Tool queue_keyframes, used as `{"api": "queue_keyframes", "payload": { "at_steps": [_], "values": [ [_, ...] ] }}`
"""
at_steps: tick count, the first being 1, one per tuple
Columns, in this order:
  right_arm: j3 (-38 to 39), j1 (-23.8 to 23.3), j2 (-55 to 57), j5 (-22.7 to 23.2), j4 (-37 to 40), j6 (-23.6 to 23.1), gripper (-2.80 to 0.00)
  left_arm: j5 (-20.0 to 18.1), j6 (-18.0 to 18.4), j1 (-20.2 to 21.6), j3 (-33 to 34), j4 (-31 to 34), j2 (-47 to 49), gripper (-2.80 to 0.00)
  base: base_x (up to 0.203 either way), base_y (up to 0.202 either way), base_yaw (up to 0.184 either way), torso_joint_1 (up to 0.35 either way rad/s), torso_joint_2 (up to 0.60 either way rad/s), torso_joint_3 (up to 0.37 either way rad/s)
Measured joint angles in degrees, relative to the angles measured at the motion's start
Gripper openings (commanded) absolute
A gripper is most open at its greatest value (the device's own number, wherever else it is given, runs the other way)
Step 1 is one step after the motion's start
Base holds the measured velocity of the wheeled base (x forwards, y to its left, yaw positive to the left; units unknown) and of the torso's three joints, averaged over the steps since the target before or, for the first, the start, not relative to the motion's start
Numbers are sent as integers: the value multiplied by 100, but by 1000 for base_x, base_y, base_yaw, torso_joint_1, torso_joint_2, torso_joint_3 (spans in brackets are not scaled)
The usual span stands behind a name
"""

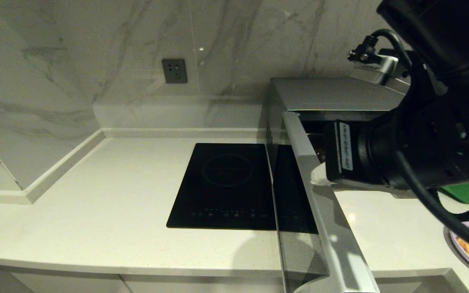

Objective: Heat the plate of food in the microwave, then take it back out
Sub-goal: Close the microwave oven

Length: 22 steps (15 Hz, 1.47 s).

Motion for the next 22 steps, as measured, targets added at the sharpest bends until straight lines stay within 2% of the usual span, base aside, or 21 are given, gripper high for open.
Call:
{"api": "queue_keyframes", "payload": {
  "at_steps": [7, 12, 16, 19, 22],
  "values": [
    [11, 207, 302, -8, 92, -117, -280, 1, -1, 0, 0, 2, 0, -280, 0, 0, 0, 0, 0, 0],
    [253, -59, 214, -453, 312, -76, -280, 1, 2, 0, 0, 0, 0, -280, 0, 0, 0, 0, 0, 0],
    [893, -902, -319, -1019, 301, -76, -280, 1, 2, 0, 0, 0, 0, -280, 0, 0, 0, 0, 0, 0],
    [1516, -1886, -821, -1466, 303, -93, -280, 1, 0, 0, 0, 2, 0, -280, 0, 0, 0, 0, 0, 0],
    [1928, -2878, -1385, -1302, 282, -174, -280, 1, 0, 0, 0, 0, 0, -280, 0, 0, 0, 0, 0, 0]
  ]
}}
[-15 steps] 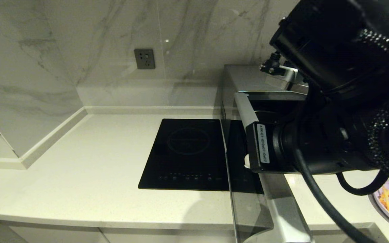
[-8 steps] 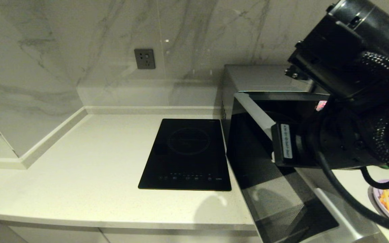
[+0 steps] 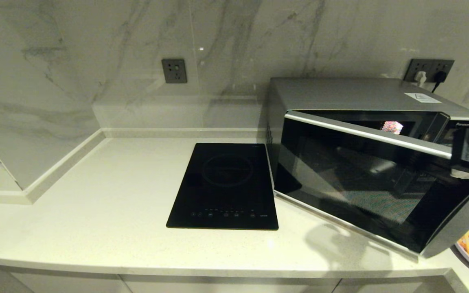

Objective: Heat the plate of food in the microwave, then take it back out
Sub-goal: Close the microwave oven

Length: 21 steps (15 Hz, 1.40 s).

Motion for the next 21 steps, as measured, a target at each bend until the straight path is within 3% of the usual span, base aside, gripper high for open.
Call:
{"api": "queue_keyframes", "payload": {
  "at_steps": [6, 8, 11, 21],
  "values": [
    [529, -1652, -572, 819, -854, -593, -280, 0, 2, 2, 0, 2, 0, -280, 0, 0, 0, 0, 0, 0],
    [606, -2232, -474, 1256, -1217, -832, -280, 0, 1, 2, 0, 2, 0, -280, 0, 0, 0, 0, 0, 0],
    [617, -2901, -17, 1563, -1853, -910, -280, 0, 0, 0, 0, 2, 0, -280, 0, 0, 0, 0, 0, 0],
    [545, -3325, 989, 1744, -3272, -791, -280, 2, 0, 0, 0, 0, 0, -280, 0, 0, 0, 0, 0, 0]
  ]
}}
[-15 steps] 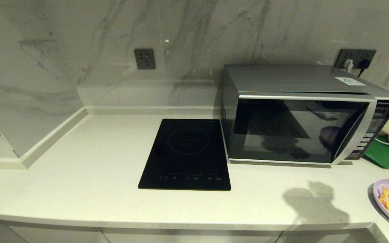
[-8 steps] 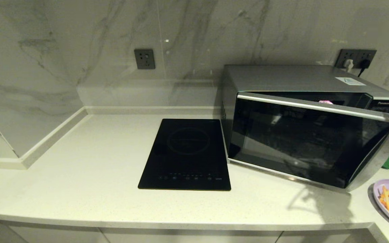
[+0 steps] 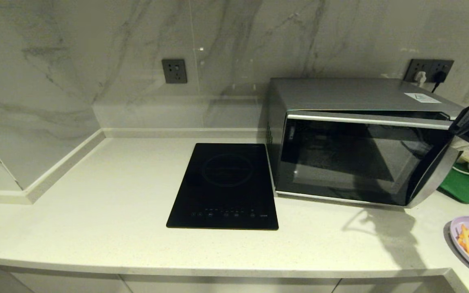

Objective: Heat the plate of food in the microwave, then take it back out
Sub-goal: Close the microwave oven

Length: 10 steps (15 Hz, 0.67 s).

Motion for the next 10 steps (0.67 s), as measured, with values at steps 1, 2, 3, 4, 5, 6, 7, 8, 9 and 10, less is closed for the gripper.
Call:
{"api": "queue_keyframes", "payload": {
  "at_steps": [1, 2, 3, 4, 5, 6, 7, 8, 9, 10],
  "values": [
    [39, -17, 45, 0, -208, 15, -280, -1, 2, 0, 0, 1, 0, -280, 0, 0, 0, 0, 0, 0],
    [64, -29, 94, 4, -369, 27, -280, -2, 2, 0, 0, 2, 0, -280, 0, 0, 0, 0, 0, 0],
    [67, -35, 154, 4, -431, 25, -280, -2, 2, 0, 0, 2, 0, -280, 0, 0, 0, 0, 0, 0],
    [41, -40, 216, 15, -442, 33, -280, -4, 1, 0, 0, 2, 0, -280, 0, 0, 0, 0, 0, 0],
    [-11, -44, 275, 39, -457, 30, -280, -3, 3, 0, 0, 2, 0, -280, 0, 0, 0, 0, 0, 0],
    [-88, -44, 341, 74, -457, 25, -280, -2, 2, 0, 0, 2, 0, -280, 0, 0, 0, 0, 0, 0],
    [-177, -41, 419, 90, -459, 30, -280, -1, 1, 0, 0, 2, 0, -280, 0, 0, 0, 0, 0, 0],
    [-270, -41, 502, 94, -459, 31, -280, -2, 1, 0, 0, 2, 0, -280, 0, 0, 0, 0, 0, 0],
    [-374, -41, 594, 96, -464, 33, -280, -2, -2, 0, 0, 0, 0, -280, 0, 0, 0, 0, 0, 0],
    [-503, -43, 697, 90, -456, 30, -280, -2, 0, 0, 0, 1, 0, -280, 0, 0, 0, 0, 0, 0]
  ]
}}
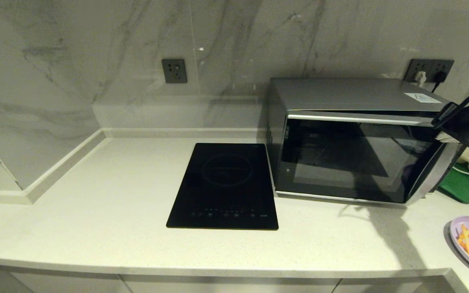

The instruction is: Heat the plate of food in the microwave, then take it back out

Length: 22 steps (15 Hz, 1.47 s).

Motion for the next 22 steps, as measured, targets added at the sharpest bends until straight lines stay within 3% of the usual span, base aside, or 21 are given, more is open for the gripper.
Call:
{"api": "queue_keyframes", "payload": {
  "at_steps": [7, 11, 14, 16, 19, 22],
  "values": [
    [-1011, -7, 679, -29, -13, 11, -280, 0, 0, 0, 0, -2, 0, -280, 0, 0, 0, 0, 0, 0],
    [-1049, -40, 733, -25, 12, 15, -280, 0, 0, -2, 0, -1, 0, -280, 0, 0, 0, 0, 0, 0],
    [-571, -56, 347, 197, 82, -65, -280, -1, 2, 2, 0, 1, 0, -280, 0, 0, 0, 0, 0, 0],
    [-222, -56, -294, 638, 473, -369, -280, -1, 0, 0, 0, -1, 0, -280, 0, 0, 0, 0, 0, 0],
    [7, -51, -1578, 1497, 1694, -1165, -280, 0, 0, 0, 0, 1, 0, -280, 0, 0, 0, 0, 0, 0],
    [99, -45, -3056, 1903, 2860, -1994, -280, 0, 0, 0, 0, 1, 0, -280, 0, 0, 0, 0, 0, 0]
  ]
}}
